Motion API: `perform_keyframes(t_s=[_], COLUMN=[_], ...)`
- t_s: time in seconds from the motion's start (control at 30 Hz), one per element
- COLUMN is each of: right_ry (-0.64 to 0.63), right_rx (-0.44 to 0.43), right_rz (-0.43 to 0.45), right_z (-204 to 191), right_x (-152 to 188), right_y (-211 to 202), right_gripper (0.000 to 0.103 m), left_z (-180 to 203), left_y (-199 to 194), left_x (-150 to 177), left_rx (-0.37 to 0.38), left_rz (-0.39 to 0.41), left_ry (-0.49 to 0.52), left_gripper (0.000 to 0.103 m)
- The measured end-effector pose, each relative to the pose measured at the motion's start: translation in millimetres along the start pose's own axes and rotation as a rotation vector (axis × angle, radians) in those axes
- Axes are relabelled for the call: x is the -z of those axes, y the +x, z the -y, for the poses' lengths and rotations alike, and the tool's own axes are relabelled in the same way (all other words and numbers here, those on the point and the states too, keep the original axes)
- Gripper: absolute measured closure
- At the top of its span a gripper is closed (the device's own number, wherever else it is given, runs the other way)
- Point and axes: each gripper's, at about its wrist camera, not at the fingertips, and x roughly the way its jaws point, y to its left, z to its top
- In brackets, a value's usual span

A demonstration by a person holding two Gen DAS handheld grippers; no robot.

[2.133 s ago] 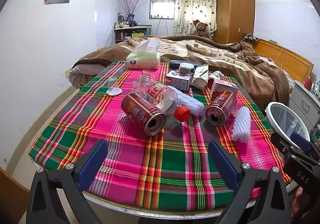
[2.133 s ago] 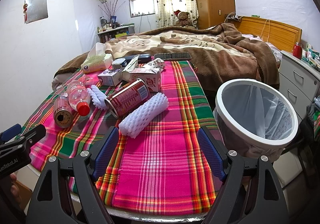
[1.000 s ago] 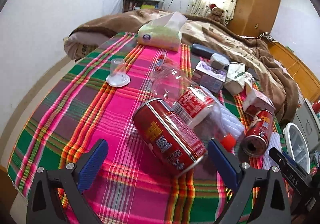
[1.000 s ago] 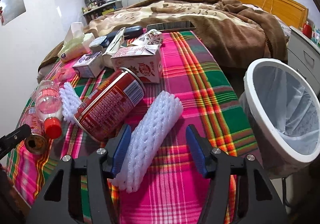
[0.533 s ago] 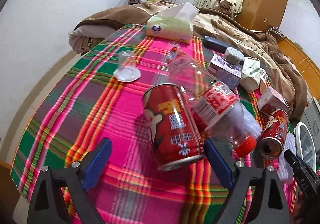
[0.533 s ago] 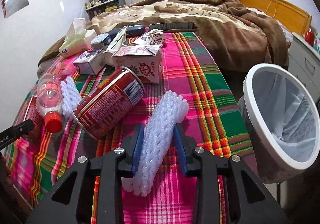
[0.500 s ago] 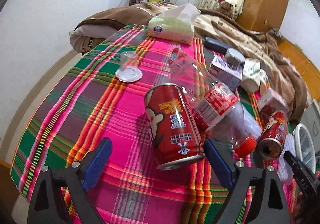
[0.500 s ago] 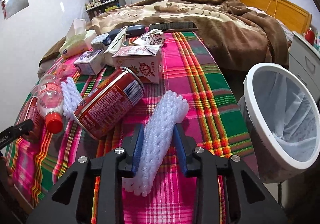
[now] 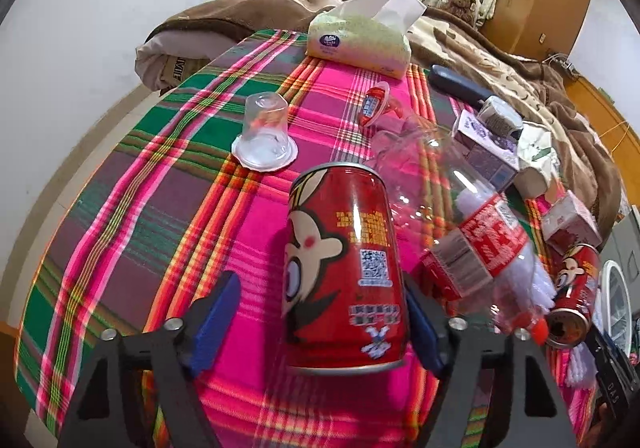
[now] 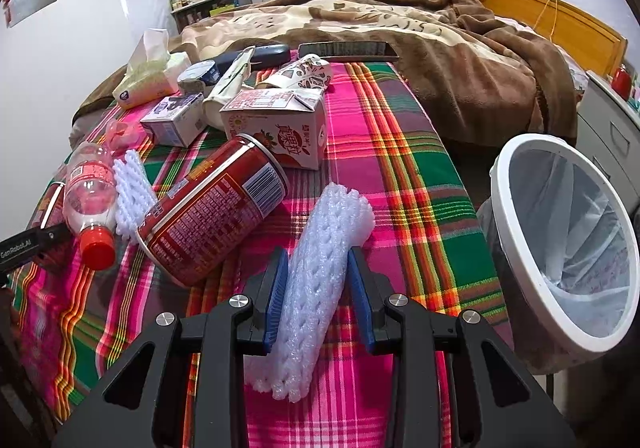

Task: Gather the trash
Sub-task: 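Grasp the red can with the left tool while the right tool grasps the white foam sleeve, then carry both items to the wastebasket and open both tools to drop them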

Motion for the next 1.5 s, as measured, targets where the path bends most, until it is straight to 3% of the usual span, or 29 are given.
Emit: perform_keyframes(t_s=[0.17,0.63,0.97,1.23,1.5], right_ry=[0.015,0.028,0.051,0.066,0.118], right_rx=[-0.012,-0.058,-0.102,-0.094,-0.022], right_rz=[0.003,0.053,0.127,0.197,0.242], right_z=[2.0,9.2,21.6,40.5,79.1], right_x=[1.4,4.3,0.9,-3.1,-8.2], right_y=[-1.0,-8.9,-32.4,-57.7,-71.8], right_gripper=[0.071,0.082,0.083,0.083,0.083], left_z=[-0.3,8.9,23.5,69.0,133.2], left_y=[2.1,-16.4,-54.6,-84.6,-98.5], left_x=[-6.1,10.4,24.0,32.6,36.2], left_rx=[0.013,0.036,0.095,0.181,0.272], left_rz=[0.005,0.059,0.106,0.142,0.157], left_ry=[0.008,0.071,0.092,0.179,0.292], left_gripper=[0.051,0.051,0.051,0.051,0.051])
